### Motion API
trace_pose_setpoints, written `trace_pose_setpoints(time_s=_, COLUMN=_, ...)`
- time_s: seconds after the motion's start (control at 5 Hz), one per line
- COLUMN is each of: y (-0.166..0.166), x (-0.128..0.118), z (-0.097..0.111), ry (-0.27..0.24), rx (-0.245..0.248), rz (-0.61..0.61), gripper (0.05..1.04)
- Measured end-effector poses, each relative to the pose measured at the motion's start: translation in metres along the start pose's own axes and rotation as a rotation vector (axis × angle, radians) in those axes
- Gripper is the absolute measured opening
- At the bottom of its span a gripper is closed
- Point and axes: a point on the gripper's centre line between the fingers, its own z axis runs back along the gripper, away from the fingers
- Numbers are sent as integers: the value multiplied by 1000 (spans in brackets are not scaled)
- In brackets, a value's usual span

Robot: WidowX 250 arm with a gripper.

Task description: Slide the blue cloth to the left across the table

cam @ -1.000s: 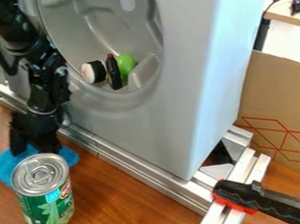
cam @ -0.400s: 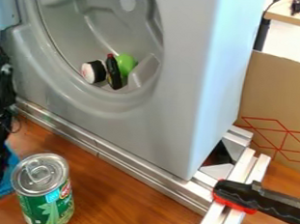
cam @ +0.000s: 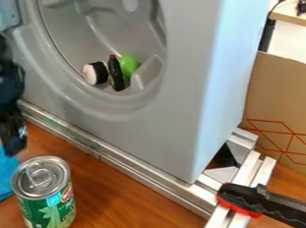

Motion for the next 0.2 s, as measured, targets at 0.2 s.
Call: trace_pose_setpoints(time_s=0.2, y=-14, x=-1, z=23, ry=8, rx=35, rz=-55, gripper=1000)
